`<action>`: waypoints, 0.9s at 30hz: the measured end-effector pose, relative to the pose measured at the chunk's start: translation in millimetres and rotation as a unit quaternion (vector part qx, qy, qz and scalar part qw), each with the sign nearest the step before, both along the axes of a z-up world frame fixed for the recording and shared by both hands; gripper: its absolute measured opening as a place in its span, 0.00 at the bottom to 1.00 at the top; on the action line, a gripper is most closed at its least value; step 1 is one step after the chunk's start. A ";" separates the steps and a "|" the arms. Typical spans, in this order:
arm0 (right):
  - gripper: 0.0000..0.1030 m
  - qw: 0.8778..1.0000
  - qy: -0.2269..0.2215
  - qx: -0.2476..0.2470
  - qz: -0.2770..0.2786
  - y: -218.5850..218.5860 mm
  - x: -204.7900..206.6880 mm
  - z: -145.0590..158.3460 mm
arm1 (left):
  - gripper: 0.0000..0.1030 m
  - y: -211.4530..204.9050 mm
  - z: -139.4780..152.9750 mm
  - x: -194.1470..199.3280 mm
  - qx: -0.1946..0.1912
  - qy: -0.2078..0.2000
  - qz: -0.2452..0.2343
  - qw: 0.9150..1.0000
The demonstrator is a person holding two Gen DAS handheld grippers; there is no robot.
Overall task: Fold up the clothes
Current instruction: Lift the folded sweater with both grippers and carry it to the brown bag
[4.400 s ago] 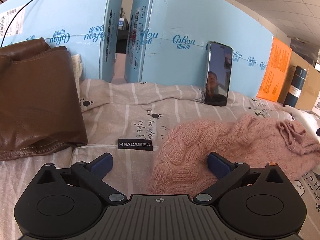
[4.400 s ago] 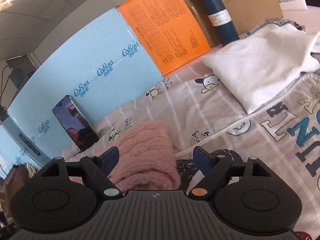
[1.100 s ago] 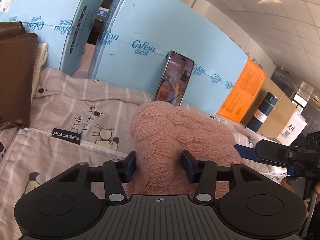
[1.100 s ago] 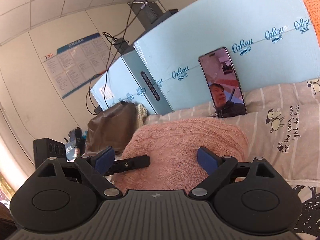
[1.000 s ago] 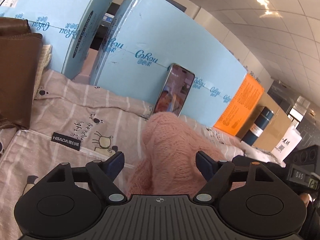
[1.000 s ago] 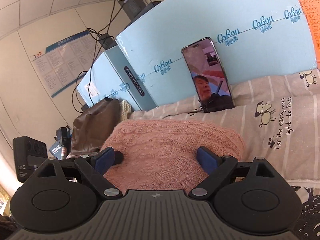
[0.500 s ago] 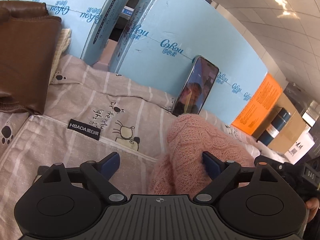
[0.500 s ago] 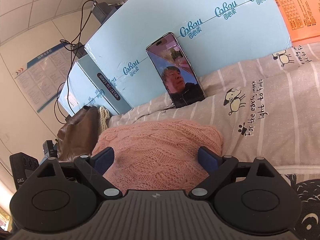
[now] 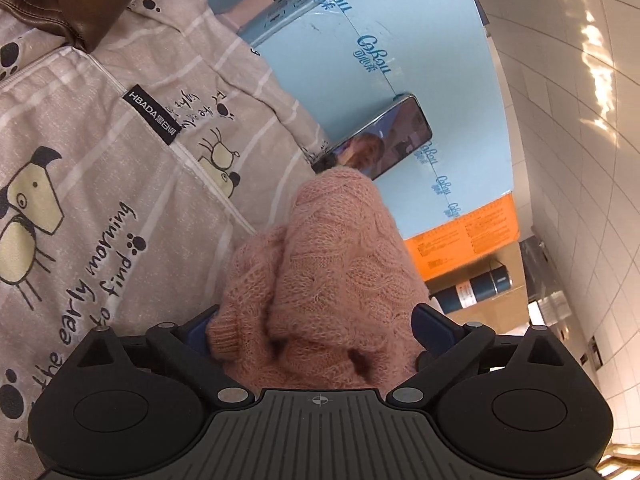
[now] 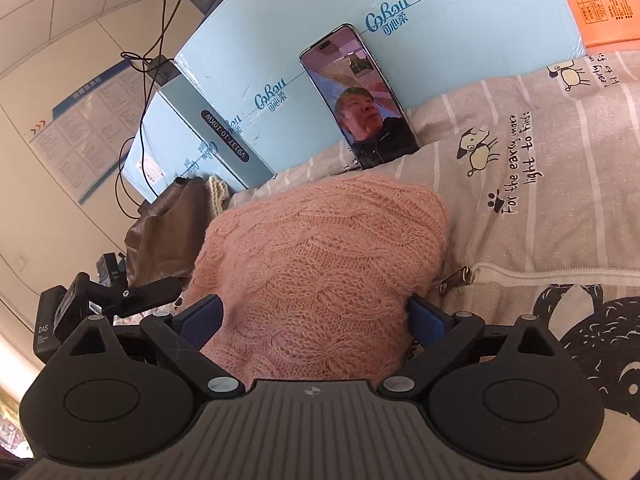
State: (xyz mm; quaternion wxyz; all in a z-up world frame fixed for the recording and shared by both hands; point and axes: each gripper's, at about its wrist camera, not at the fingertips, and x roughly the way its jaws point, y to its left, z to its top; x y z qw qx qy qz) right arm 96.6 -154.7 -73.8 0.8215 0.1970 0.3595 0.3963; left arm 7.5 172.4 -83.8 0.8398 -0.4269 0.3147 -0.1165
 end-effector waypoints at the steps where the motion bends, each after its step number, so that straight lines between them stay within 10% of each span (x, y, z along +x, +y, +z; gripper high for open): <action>1: 0.93 1.000 -0.002 -0.003 -0.001 2.3 -1.5 0.3 | 0.96 -5.8 0.7 1.0 0.018 -0.010 -0.001 1.000; 4: 0.83 1.000 -0.015 -0.011 -0.015 8.5 -6.9 3.3 | 0.92 -3.3 6.7 -9.5 0.026 -0.043 0.005 0.999; 9: 0.60 0.998 -0.056 -0.006 -0.034 17.8 -23.0 12.4 | 0.51 3.8 17.2 -29.0 0.032 -0.098 0.016 0.995; 17: 0.47 0.992 -0.123 0.029 -0.003 50.6 -47.0 46.4 | 0.50 19.4 36.7 -63.0 0.047 -0.188 0.041 0.980; 27: 0.47 0.971 -0.204 0.078 0.096 184.0 -46.3 114.6 | 0.51 106.1 99.0 -116.9 0.140 -0.283 0.204 0.927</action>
